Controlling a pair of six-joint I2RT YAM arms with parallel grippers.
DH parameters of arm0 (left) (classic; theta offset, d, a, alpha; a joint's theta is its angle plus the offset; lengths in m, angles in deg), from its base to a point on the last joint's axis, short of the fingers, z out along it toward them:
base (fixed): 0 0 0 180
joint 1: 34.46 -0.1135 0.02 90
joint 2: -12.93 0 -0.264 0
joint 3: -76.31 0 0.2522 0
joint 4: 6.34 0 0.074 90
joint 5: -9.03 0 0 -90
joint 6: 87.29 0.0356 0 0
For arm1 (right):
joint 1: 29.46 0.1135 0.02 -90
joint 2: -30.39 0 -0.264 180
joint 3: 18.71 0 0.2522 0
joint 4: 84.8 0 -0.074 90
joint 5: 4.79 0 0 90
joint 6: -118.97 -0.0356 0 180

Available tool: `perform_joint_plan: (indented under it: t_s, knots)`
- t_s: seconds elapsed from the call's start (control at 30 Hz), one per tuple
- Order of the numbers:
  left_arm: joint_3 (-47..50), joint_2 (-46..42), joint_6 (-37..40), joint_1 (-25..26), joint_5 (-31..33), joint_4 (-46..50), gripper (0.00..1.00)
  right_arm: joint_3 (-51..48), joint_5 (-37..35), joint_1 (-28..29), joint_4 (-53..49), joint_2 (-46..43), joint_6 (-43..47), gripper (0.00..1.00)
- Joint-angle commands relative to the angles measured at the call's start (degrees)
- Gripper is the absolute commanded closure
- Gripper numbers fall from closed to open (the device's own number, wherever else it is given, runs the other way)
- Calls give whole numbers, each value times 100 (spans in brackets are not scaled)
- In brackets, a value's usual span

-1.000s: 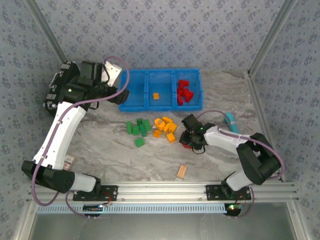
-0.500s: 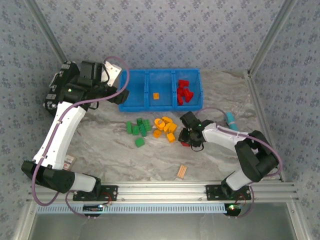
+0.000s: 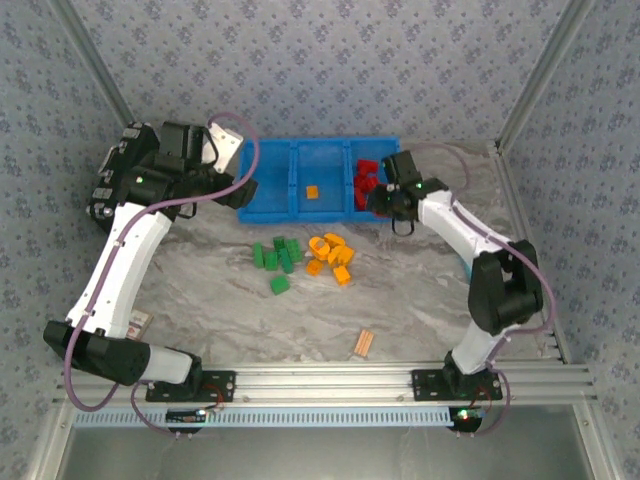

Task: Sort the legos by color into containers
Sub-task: Place the lego in the container.

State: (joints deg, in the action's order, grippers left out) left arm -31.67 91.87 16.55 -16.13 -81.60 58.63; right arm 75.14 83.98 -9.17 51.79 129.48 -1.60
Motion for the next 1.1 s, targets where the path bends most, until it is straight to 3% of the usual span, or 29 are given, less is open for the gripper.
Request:
perform_joint_plan:
  t_s: [0.0, 0.47, 0.77, 1.07]
  knots:
    - [-130, 2, 135, -31, -17, 37, 0, 896, 33, -129, -24, 664, 734, 62]
    - [-185, 96, 249, -31, 23, 187, 0, 3839, -142, -399, -204, 3065, 1527, 61]
    - [-221, 175, 465, -31, 263, 191, 0, 4483, -231, -423, -103, 3626, 1651, 55]
    - [-81, 230, 488, -31, 134, 132, 0, 4393, -177, -326, -120, 3648, 1716, 43]
